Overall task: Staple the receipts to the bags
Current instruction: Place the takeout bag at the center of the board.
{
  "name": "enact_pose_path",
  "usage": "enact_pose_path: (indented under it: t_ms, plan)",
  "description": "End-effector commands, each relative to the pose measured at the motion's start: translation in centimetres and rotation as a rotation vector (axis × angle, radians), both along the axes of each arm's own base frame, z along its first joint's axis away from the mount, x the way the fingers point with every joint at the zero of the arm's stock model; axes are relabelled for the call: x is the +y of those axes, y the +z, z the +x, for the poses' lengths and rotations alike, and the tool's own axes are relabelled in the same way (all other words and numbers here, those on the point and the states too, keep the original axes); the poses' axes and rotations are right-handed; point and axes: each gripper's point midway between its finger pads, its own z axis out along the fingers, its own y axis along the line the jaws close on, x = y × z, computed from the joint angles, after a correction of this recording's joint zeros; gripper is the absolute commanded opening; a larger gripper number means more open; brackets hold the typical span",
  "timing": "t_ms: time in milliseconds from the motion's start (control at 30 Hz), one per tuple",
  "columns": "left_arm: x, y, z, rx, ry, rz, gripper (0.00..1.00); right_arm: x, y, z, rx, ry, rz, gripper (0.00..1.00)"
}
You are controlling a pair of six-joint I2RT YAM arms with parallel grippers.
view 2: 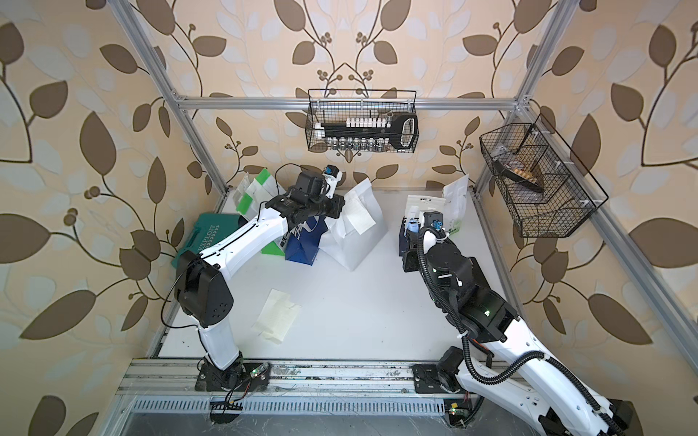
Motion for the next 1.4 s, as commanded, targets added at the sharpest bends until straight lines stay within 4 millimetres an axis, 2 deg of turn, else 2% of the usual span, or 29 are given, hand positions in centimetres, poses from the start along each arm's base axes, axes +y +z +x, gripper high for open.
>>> enact_pose_path:
  t_ms: [0, 167, 467, 633, 767, 800, 867, 900, 1067, 1100, 1133, 1200, 1367]
  plan:
    - [-0.1, 3.3, 2.1, -0.086, 0.06, -0.061, 0.0, -0.6, -0.5, -0.1, 0.009, -0.022, -0.003, 0.0]
    - [0.1, 3.0, 4.2, -0.094, 0.106, -0.064, 0.0, -0.4, -1.1, -0.1, 0.026, -0.018, -0.008, 0.0]
    - [-0.3, 3.6, 7.6, -0.098, 0.147, -0.045, 0.0, -0.2, -2.9, -0.3, 0.081, -0.01, -0.005, 0.0]
    - [0.4, 3.1, 9.5, -0.093, 0.189, -0.06, 0.0, -0.3, -3.3, -0.5, 0.095, -0.012, 0.002, 0.0]
    - [1.0, 2.1, 10.7, -0.064, 0.205, -0.071, 0.0, -0.4, -3.6, -0.6, 0.101, -0.011, 0.002, 0.0]
    - [1.1, 1.9, 10.8, -0.057, 0.21, -0.071, 0.07, -0.4, -3.7, -0.5, 0.105, -0.014, -0.002, 0.0]
    - [0.8, 2.0, 10.6, -0.053, 0.188, -0.078, 0.32, -0.3, -3.8, -0.5, 0.108, -0.01, -0.001, 0.0]
    - [0.7, 2.1, 10.5, -0.055, 0.181, -0.083, 0.39, -0.3, -3.8, -0.5, 0.11, -0.009, -0.001, 0.0]
    - [0.5, 3.9, 9.6, -0.074, 0.151, -0.113, 0.55, 0.3, -4.0, -0.3, 0.123, 0.004, 0.003, 0.0]
    - [0.5, 4.6, 9.3, -0.082, 0.146, -0.124, 0.66, 0.3, -4.1, -0.3, 0.125, 0.004, 0.006, 0.0]
    - [0.5, 5.1, 9.0, -0.091, 0.141, -0.129, 0.82, 0.3, -4.2, -0.3, 0.129, 0.005, 0.006, 0.0]
    - [0.6, 6.5, 8.4, -0.114, 0.129, -0.15, 0.98, 0.3, -4.5, -0.4, 0.143, 0.005, 0.009, 0.0]
    - [1.2, 10.6, 6.1, -0.158, 0.114, -0.216, 0.99, 0.4, -6.5, -0.8, 0.219, 0.004, 0.009, 0.0]
